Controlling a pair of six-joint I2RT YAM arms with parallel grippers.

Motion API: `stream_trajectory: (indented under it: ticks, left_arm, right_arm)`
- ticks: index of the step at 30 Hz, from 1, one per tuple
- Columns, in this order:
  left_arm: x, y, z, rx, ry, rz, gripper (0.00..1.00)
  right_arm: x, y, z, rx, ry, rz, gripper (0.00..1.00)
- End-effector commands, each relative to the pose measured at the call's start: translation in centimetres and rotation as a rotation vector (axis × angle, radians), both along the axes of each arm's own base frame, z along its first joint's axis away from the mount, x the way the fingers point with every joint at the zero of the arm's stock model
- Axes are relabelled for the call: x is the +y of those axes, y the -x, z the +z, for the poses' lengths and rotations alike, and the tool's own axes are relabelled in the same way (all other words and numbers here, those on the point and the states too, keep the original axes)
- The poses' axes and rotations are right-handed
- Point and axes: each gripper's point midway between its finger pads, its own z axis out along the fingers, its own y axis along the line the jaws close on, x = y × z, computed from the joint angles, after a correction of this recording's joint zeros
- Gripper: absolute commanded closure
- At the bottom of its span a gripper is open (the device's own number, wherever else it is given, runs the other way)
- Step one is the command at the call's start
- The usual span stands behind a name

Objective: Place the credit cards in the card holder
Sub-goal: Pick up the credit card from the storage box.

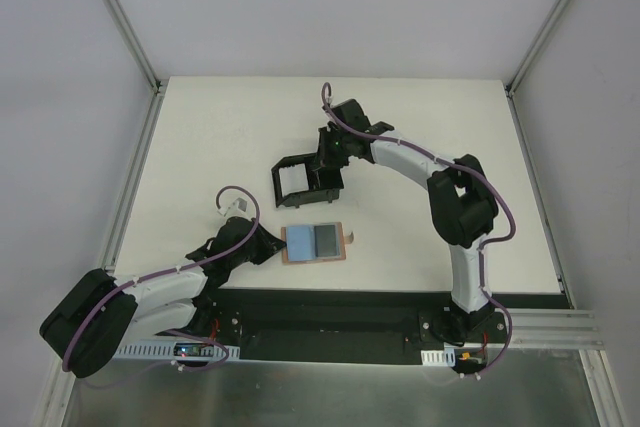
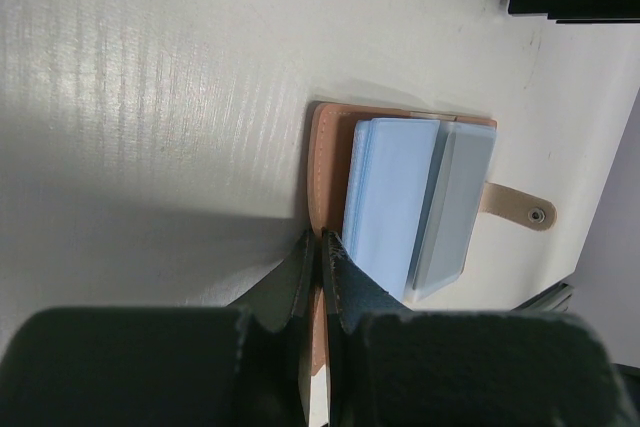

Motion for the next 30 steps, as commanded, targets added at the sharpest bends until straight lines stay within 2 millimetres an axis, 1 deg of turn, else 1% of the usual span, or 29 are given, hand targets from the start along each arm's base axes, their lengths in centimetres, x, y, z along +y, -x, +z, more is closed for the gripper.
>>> stream_trajectory:
  ticks: [1, 5, 7, 10, 15, 17, 18, 19, 20, 25, 27, 29, 30]
  left_arm:
    - [0.9, 1.4, -1.8, 0.068, -0.066, -0.038, 1.0]
    - [0.8, 1.4, -1.8, 0.066, -0.066, -0.039, 1.0]
    - [0.8, 1.4, -1.8, 0.069, -0.067, -0.041, 1.0]
    - [0.9, 1.5, -1.9, 0.069, -0.07, -0.041, 1.0]
    - [1.1, 1.7, -2.1, 0.078, -0.073, -0.038, 1.0]
    - [1.1, 1.7, -2.2, 0.08, -0.071, -0.036, 1.0]
    - [1.1, 1.8, -2.2, 0.081, -0.069, -0.036, 1.0]
    - [1.0, 1.8, -2.2, 0.082, -0.068, -0.038, 1.0]
    - [1.0, 1.8, -2.2, 0.082, -0.068, -0.041, 1.0]
    - [1.1, 2.1, -2.4, 0.1, -0.069, -0.041, 1.0]
    - [1.1, 2.2, -2.5, 0.108, -0.069, -0.041, 1.0]
    - [1.3, 2.4, -2.8, 0.123, -0.079, -0.036, 1.0]
    - [1.3, 2.4, -2.8, 0.127, -0.082, -0.036, 1.0]
  right_arm:
    - [-0.6, -0.7, 3.8, -0.098, 0.005, -0.01, 0.96]
    - [-1.4, -1.4, 4.8, -0.145, 0.045, -0.018, 1.0]
    - [-1.6, -1.6, 5.7, -0.176, 0.05, -0.016, 1.0]
    - [-1.9, -1.6, 7.7, -0.228, 0.042, -0.007, 1.0]
    - [-2.8, -0.5, 10.8, -0.287, 0.014, -0.011, 1.0]
    - [-3.3, 0.1, 11.7, -0.303, -0.007, -0.021, 1.0]
    - [-3.4, 0.6, 12.3, -0.312, -0.027, -0.022, 1.0]
    - [-3.6, 1.3, 12.1, -0.297, -0.04, -0.021, 1.0]
    - [-3.6, 1.8, 12.8, -0.305, -0.072, -0.023, 1.0]
    - [-3.8, 5.7, 13.0, -0.255, -0.213, -0.026, 1.0]
    - [-3.7, 7.6, 12.3, -0.216, -0.263, -0.013, 1.0]
    - [-3.5, 9.6, 11.0, -0.162, -0.303, -0.004, 1.0]
    - [-3.2, 10.2, 10.8, -0.15, -0.335, -0.005, 1.0]
